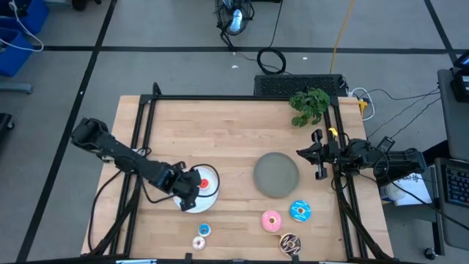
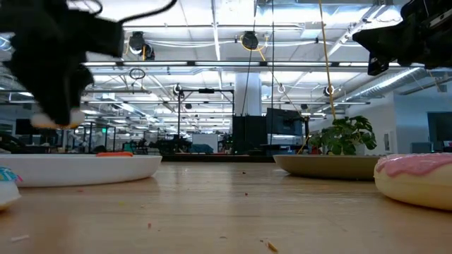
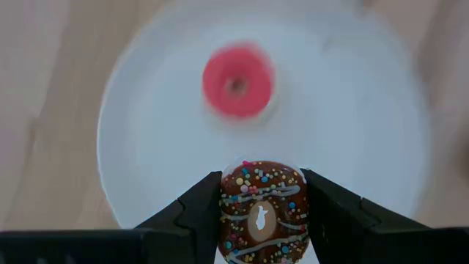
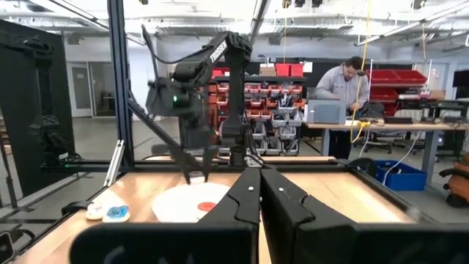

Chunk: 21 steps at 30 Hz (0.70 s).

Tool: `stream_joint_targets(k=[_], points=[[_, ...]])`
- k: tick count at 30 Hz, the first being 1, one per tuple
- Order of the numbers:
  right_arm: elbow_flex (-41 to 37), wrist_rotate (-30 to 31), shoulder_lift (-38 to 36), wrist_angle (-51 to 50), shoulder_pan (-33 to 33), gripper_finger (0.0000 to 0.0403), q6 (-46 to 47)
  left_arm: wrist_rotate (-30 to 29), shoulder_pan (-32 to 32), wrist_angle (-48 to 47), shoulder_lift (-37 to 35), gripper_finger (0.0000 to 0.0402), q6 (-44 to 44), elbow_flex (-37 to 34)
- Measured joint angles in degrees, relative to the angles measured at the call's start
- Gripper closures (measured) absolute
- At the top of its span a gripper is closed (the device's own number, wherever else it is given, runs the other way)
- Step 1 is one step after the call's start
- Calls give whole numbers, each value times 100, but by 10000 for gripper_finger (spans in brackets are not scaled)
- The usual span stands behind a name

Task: Pick & Place donuts
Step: Put the small brown donut on the white plate

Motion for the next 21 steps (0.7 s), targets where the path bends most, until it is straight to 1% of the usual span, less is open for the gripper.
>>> stream_joint_targets(k=[4,11,21], points=[[0,-2,0,2,0,403,47,104,26,79,79,227,-208,-290],[0,-2,24,8,0,403,45,106,9,1038,259,227,-182,-702],[0,-2,45,17,0,403,40,144,37,919,390,226,-157,-768]])
